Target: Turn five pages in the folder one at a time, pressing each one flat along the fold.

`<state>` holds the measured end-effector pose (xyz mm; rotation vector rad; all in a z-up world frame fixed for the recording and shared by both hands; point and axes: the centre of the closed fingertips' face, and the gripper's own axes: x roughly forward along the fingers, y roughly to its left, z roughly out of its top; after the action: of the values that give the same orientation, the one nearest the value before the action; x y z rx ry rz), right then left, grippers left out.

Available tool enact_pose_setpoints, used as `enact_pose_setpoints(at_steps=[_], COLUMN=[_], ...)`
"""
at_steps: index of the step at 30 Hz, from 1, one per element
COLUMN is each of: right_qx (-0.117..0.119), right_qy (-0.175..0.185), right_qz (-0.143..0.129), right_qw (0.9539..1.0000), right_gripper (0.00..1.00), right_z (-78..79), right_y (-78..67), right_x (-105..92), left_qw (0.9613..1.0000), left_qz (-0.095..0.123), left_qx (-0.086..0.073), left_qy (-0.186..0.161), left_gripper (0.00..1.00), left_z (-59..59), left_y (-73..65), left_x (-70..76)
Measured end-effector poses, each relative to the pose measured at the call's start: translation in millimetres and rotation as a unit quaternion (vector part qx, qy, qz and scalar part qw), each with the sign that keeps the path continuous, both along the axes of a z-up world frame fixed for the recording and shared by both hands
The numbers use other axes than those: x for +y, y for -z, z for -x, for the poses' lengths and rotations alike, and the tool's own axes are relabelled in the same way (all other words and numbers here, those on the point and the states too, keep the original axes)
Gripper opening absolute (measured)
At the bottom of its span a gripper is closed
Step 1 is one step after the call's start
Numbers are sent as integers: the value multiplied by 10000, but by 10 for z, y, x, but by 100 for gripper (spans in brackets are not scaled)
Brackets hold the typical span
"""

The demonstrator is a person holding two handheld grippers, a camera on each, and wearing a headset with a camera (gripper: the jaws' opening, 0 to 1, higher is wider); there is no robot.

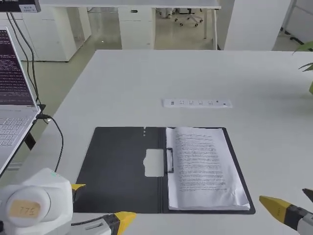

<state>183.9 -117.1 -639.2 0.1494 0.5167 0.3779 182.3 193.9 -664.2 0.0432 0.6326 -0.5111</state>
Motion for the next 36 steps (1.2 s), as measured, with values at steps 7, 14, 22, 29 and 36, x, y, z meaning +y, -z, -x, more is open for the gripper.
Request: enact_pose_setpoints(at_steps=[7, 14, 22, 29, 36], right_qx=[66, 72, 96, 114, 87], right_qy=[21, 66, 80, 175, 240], right_qz=[-78, -108, -140, -187, -239], right_qw=[9999, 9999, 9998, 9996, 9994], right_gripper=[67, 66, 65, 63, 63], right_z=[-4, -23, -33, -49, -69], right_y=[115, 155, 221, 258, 306], right_x=[-27, -46, -35, -45, -54], left_qw=[9999, 9995, 9984, 9959, 9910], left_qz=[5, -21, 11, 14, 14], left_qx=[-19, -25, -13, -57, -184], left_qy=[113, 299, 557, 905, 1322], left_gripper=[74, 73, 73, 71, 76], left_z=[-63, -124, -229, -320, -440], left_y=[66, 160, 321, 493, 668], left_x=[-100, -229, -467, -769, -1154])
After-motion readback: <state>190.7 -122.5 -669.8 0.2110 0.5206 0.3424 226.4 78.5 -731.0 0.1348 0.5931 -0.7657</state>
